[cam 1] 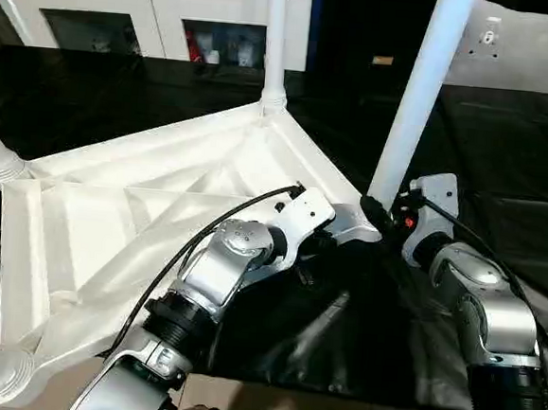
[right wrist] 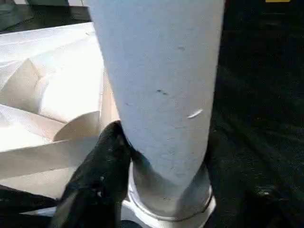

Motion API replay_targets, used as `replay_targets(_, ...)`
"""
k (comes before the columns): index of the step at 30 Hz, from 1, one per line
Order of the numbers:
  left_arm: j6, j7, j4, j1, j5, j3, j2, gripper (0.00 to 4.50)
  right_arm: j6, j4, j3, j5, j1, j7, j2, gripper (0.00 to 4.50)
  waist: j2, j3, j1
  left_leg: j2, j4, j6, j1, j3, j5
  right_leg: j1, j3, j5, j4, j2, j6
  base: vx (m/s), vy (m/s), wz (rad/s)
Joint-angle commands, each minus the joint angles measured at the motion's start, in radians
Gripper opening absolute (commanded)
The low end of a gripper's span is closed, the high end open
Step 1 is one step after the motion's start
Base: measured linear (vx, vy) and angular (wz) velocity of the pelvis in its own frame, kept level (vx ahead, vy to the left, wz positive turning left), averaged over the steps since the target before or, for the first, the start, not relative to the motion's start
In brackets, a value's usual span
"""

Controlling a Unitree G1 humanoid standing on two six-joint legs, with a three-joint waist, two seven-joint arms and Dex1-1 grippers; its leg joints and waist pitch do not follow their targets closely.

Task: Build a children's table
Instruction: Rotate leg to tighten

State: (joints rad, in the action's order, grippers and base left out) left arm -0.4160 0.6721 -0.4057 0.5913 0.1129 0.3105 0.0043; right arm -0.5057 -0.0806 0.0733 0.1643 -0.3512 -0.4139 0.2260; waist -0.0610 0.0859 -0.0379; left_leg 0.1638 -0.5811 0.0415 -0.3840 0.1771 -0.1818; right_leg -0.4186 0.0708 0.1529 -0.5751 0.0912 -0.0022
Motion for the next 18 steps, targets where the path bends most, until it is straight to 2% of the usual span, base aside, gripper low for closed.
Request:
replay_targets(1,0.017,-0.012,0.019,0.02,-0.002,0.02,-0.02,0.0,-0.019,0.016,-0.064,0.041,0.018,-0.056,-0.043,2.83,0.023,-0.064,-0.006,0.051,0.069,-0.104,0.003,-0.02,-0.192,0.054,-0.04,0.328,0.08,0.057,-0.191,0.0,0.0,0.0)
replay_targets(10,0.121,0.086,-0.008,0.015,0.024,0.048,0.101,0.0,0.047,0.035,-0.08,0.058,0.051,-0.21,0.068,3.74,0.022,-0.064,-0.007,0.054,0.068,-0.11,0.005,-0.019,-0.206,0.056,-0.041,0.313,0.077,0.059,-0.199,0.0,0.0,0.0)
replay_targets(11,0.133,0.103,-0.011,0.016,0.02,0.047,0.113,0.0,0.05,0.035,-0.076,0.062,0.054,-0.231,0.084,3.86,0.018,-0.064,-0.007,0.054,0.068,-0.107,0.005,-0.02,-0.208,0.057,-0.04,0.316,0.076,0.059,-0.201,0.0,0.0,0.0)
replay_targets(13,0.155,0.143,-0.023,0.023,0.012,0.046,0.142,0.0,0.068,0.033,-0.066,0.075,0.055,-0.292,0.123,4.02,0.02,-0.064,-0.009,0.054,0.069,-0.105,0.006,-0.02,-0.217,0.058,-0.04,0.334,0.079,0.059,-0.198,0.0,0.0,0.0)
replay_targets(14,0.175,0.168,-0.033,0.026,0.012,0.049,0.16,0.0,0.078,0.029,-0.062,0.079,0.054,-0.325,0.148,4.08,0.018,-0.063,-0.009,0.054,0.069,-0.106,0.006,-0.02,-0.22,0.057,-0.04,0.336,0.079,0.06,-0.199,0.0,0.0,0.0)
replay_targets(15,0.19,0.183,-0.04,0.028,0.01,0.054,0.173,0.0,0.085,0.026,-0.06,0.081,0.053,-0.347,0.164,4.08,0.018,-0.064,-0.009,0.055,0.068,-0.106,0.007,-0.02,-0.221,0.057,-0.04,0.329,0.078,0.058,-0.201,0.0,0.0,0.0)
replay_targets(16,0.208,0.207,-0.048,0.028,0.006,0.059,0.187,0.0,0.089,0.022,-0.059,0.086,0.051,-0.376,0.184,4.19,0.016,-0.064,-0.01,0.056,0.068,-0.106,0.007,-0.021,-0.221,0.056,-0.04,0.319,0.077,0.059,-0.205,0.0,0.0,0.0)
replay_targets(18,0.228,0.23,-0.059,0.029,0.001,0.063,0.201,0.0,0.093,0.017,-0.059,0.092,0.048,-0.404,0.205,4.45,0.019,-0.066,-0.011,0.057,0.067,-0.11,0.006,-0.02,-0.208,0.058,-0.041,0.294,0.073,0.059,-0.216,0.0,0.0,0.0)
